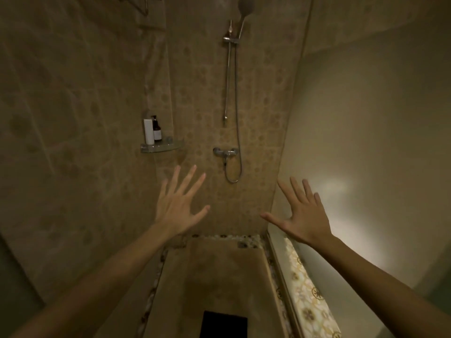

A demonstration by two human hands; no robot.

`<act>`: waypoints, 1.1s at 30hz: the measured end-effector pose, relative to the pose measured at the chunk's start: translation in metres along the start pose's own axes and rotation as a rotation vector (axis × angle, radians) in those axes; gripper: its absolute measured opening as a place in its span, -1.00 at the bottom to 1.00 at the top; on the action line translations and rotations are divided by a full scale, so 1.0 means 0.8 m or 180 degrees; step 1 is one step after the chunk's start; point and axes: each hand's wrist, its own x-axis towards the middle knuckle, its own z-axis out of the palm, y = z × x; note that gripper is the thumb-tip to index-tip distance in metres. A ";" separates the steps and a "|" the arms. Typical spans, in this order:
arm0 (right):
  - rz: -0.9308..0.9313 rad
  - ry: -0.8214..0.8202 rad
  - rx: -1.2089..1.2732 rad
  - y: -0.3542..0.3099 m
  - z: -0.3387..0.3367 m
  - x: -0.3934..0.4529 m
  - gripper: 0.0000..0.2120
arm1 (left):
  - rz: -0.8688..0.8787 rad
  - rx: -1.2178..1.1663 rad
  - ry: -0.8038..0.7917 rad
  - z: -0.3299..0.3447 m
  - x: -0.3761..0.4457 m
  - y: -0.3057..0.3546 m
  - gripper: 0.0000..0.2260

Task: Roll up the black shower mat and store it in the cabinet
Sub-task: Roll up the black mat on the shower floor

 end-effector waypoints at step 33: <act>-0.0281 -0.1528 0.0555 0.244 0.385 0.339 -0.05 | -0.0589 -0.0362 -0.1034 0.416 0.319 0.037 -0.27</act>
